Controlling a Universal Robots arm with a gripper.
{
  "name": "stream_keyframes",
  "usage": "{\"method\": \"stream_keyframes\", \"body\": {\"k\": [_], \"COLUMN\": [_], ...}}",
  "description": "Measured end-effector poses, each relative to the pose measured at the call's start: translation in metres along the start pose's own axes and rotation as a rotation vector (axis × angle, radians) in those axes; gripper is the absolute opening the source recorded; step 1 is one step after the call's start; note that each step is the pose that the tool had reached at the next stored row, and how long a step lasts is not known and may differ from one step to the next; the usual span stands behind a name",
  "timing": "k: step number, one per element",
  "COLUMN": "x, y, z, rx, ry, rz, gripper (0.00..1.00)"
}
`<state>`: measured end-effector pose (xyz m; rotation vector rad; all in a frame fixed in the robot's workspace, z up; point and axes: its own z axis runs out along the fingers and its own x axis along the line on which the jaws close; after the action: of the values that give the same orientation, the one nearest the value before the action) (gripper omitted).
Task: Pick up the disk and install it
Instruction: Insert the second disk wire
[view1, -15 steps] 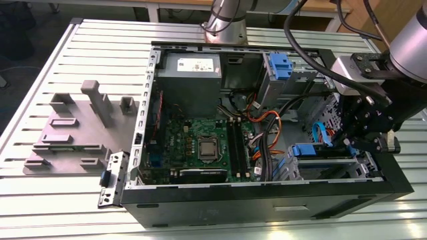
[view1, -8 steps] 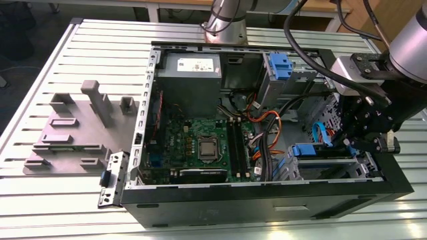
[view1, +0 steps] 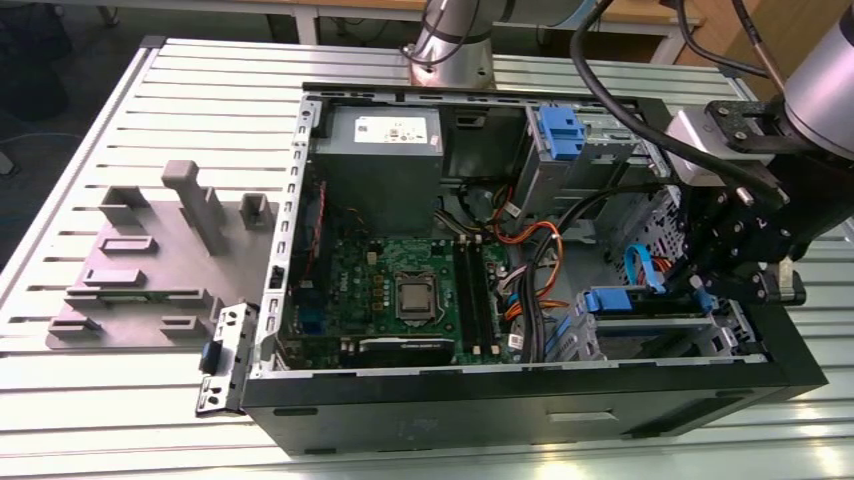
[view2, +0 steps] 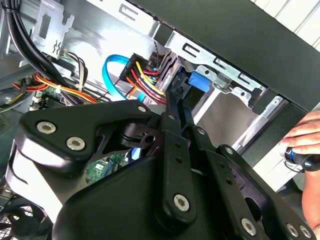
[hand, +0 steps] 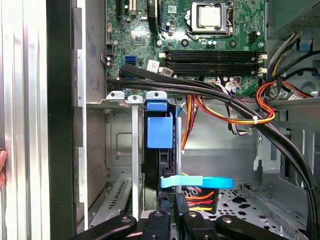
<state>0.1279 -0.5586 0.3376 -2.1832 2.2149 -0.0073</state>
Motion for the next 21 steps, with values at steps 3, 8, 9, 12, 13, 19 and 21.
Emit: {"method": "stream_keyframes", "body": {"k": [3, 8, 9, 12, 13, 19, 21], "x": [0.0007, 0.0022, 0.0024, 0.0026, 0.0027, 0.0027, 0.0027], "y": [-0.0001, -0.0001, -0.0001, -0.0001, 0.0000, 0.0000, 0.0000], "z": [0.0000, 0.0010, 0.0011, 0.0014, 0.0021, 0.0044, 0.0046], "rx": [0.0000, 0.0000, 0.0000, 0.0000, 0.0001, 0.0001, 0.0001], "ry": [0.0000, 0.0001, 0.0000, -0.0001, -0.0002, 0.0000, 0.0002], "rz": [0.000, 0.001, 0.001, 0.001, 0.001, 0.002, 0.002], "gripper": [0.16, 0.16, 0.16, 0.16, 0.16, 0.16, 0.16]}}
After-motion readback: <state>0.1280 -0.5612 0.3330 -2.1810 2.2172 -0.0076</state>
